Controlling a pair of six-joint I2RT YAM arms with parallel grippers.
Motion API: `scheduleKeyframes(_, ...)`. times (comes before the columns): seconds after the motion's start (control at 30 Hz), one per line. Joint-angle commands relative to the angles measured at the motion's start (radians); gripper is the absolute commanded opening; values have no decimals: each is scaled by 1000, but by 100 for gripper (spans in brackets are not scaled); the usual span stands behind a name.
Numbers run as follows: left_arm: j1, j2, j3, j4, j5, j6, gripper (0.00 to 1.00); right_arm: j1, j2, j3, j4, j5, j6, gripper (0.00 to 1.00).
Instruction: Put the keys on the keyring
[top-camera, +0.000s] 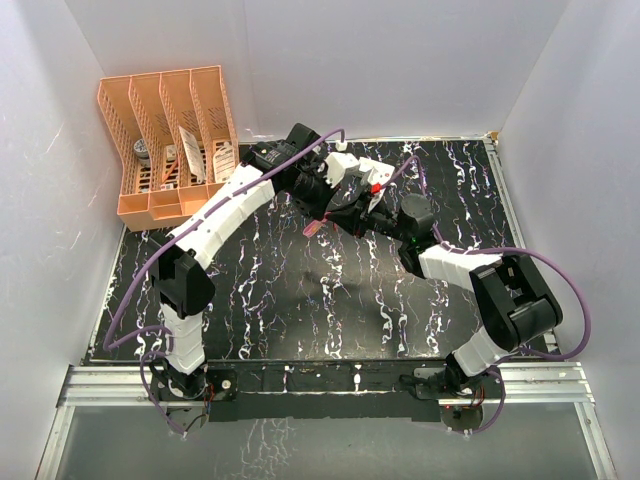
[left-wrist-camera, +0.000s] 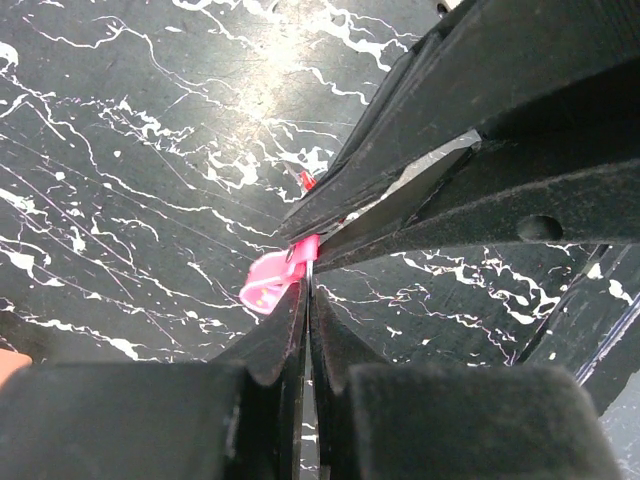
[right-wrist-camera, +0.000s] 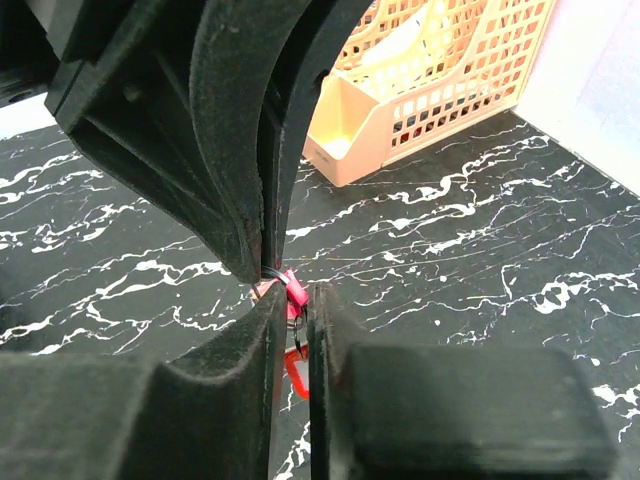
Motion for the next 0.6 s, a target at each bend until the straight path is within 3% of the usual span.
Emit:
scheduleKeyframes(0.0, -10, -65, 28, -23, 20, -6, 0, -3, -1, 42, 69, 27, 0, 6)
scheduleKeyframes(0.2, -9, -93, -5, 39, -94, -56, 1, -4, -20, 11, 106, 61, 2, 0)
scheduleKeyframes(0.27, -9, -117, -29, 78, -131, -76, 11, -3, -23, 1, 119, 77, 11, 0)
scheduleKeyframes(0.37, -9, -169, -92, 168, -187, -113, 41, -4, -24, -18, 155, 113, 41, 0)
scheduleKeyframes(0.57, -10, -393, -367, 512, -289, -191, 62, -4, -18, -50, 236, 206, 129, 0)
